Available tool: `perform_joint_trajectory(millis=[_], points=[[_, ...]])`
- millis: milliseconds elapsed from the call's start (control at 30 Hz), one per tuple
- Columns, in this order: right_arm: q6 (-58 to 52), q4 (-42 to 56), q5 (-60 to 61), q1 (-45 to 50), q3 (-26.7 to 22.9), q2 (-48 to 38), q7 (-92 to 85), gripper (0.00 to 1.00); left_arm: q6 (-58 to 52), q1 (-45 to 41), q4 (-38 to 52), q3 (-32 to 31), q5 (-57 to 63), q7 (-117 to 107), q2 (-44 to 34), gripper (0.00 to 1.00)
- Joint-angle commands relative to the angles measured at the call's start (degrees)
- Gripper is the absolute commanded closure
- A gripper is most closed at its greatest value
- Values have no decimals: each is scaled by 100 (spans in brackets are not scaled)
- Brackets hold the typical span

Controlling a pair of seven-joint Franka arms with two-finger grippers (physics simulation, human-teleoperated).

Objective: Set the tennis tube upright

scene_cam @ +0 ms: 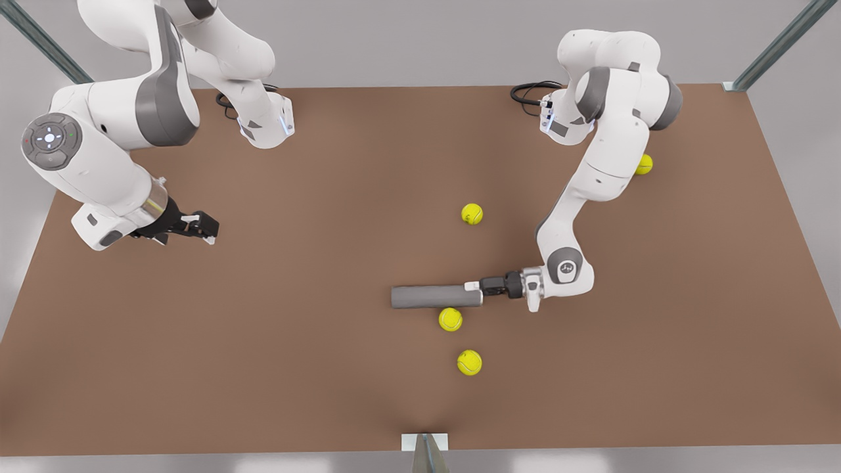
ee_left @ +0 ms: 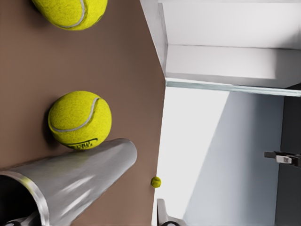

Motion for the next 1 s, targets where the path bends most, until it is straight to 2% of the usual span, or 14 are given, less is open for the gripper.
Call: perform_joint_trajectory(millis=[0,67,100,133,200,333,467,567,733,967], points=[[1,0,-4,1,1,0,0,0,11,0,4,-2,0,0,0,0],[1,0,-4,1,1,0,0,0,47,0,22,-46,-9,0,17,0],[1,0,-4,1,1,0,0,0,55,0,22,-55,-9,0,35,4],[-8,0,-4,1,1,0,0,0,55,0,22,-55,-9,0,44,11],[1,0,-4,1,1,0,0,0,47,0,22,-55,-9,0,53,30],[1,0,-4,10,1,0,0,0,47,0,22,-55,8,0,61,44],[-8,0,-4,10,1,0,0,0,47,9,30,-55,17,-61,61,52],[1,0,-4,10,1,0,0,0,38,9,30,-55,8,-79,53,54],[1,0,-4,10,1,0,0,0,3,18,30,-55,8,-79,53,69],[1,0,-4,10,1,0,0,0,-6,27,30,-46,44,-79,44,78]])
